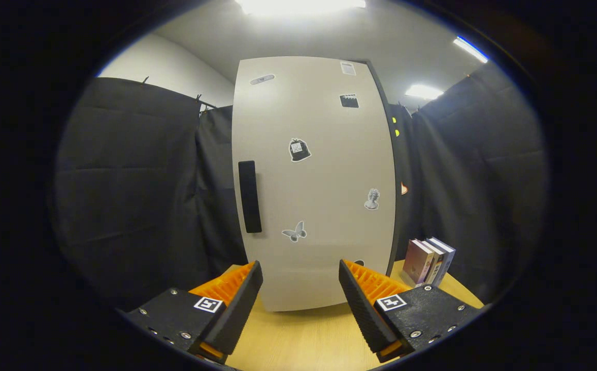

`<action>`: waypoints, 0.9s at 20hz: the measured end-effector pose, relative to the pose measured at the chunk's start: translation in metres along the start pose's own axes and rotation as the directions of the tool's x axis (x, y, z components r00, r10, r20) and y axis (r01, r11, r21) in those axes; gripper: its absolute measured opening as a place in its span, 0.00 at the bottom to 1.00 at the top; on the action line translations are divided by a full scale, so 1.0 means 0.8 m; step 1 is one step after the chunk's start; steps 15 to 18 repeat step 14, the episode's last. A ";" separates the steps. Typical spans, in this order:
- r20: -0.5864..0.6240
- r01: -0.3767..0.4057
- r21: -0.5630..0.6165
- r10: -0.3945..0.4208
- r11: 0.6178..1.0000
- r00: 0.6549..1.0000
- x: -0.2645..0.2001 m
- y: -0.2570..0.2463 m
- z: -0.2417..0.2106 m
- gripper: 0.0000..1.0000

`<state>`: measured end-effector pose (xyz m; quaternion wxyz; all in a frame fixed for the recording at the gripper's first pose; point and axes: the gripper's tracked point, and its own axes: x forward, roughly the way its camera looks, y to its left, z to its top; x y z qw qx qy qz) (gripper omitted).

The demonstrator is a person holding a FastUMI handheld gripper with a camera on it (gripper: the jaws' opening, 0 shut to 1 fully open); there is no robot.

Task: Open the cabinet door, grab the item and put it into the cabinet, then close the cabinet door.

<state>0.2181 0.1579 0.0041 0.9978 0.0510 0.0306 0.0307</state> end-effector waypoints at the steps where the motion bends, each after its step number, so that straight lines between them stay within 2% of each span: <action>1: -0.004 0.004 0.003 -0.004 1.000 1.000 0.001 0.000 -0.001 0.93; 18: -0.019 0.010 0.001 -0.010 1.000 1.000 0.003 -0.002 -0.005 0.93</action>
